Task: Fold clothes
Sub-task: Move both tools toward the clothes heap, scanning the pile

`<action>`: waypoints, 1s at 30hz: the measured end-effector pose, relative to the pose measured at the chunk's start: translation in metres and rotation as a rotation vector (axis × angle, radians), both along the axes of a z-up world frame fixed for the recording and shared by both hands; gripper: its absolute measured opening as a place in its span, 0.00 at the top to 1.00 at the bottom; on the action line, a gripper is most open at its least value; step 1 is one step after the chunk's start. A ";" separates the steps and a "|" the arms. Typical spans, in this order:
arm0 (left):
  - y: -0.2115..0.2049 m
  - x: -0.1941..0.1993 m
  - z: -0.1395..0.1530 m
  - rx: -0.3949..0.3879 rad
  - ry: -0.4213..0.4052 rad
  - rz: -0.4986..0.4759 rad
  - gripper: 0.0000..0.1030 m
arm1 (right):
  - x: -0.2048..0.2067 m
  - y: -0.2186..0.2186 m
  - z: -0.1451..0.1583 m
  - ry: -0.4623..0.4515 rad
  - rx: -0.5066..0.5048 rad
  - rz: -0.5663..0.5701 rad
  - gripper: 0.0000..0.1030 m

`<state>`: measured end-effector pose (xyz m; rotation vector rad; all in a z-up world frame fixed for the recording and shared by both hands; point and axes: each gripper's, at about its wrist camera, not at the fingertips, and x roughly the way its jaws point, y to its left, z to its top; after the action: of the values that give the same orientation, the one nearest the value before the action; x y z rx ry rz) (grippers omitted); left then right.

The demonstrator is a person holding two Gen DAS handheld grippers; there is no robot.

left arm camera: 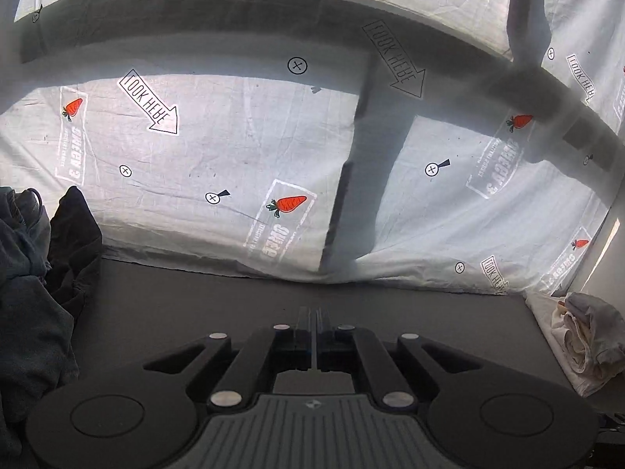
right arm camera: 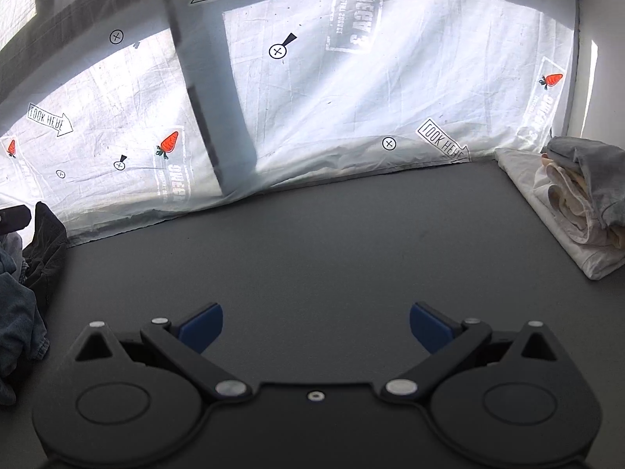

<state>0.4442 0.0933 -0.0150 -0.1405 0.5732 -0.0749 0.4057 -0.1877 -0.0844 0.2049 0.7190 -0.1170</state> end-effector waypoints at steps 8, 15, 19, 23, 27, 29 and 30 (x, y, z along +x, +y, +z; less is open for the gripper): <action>0.163 -0.038 -0.013 -0.072 0.067 0.548 0.68 | 0.018 -0.010 -0.026 0.066 0.036 -0.042 0.00; 0.303 -0.052 0.007 -0.080 -0.036 0.916 0.30 | 0.042 0.051 -0.027 0.062 -0.018 0.072 0.00; 0.368 -0.031 0.003 -0.108 -0.051 1.030 0.13 | 0.044 0.083 -0.038 0.112 -0.060 0.100 0.00; 0.415 -0.001 -0.031 -0.130 0.056 1.055 0.16 | 0.042 0.102 -0.047 0.161 -0.073 0.096 0.00; 0.415 0.003 -0.054 -0.152 0.028 1.026 0.89 | 0.041 0.112 -0.049 0.184 -0.088 0.089 0.00; 0.387 -0.001 -0.044 -0.023 -0.025 0.961 0.91 | 0.040 0.113 -0.048 0.182 -0.101 0.086 0.00; 0.365 -0.002 -0.036 0.046 -0.047 0.904 0.93 | 0.041 0.111 -0.048 0.181 -0.100 0.082 0.00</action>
<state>0.4427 0.4588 -0.0514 -0.3406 0.4223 0.8099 0.4463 -0.0763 -0.1329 0.0690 0.8987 -0.0943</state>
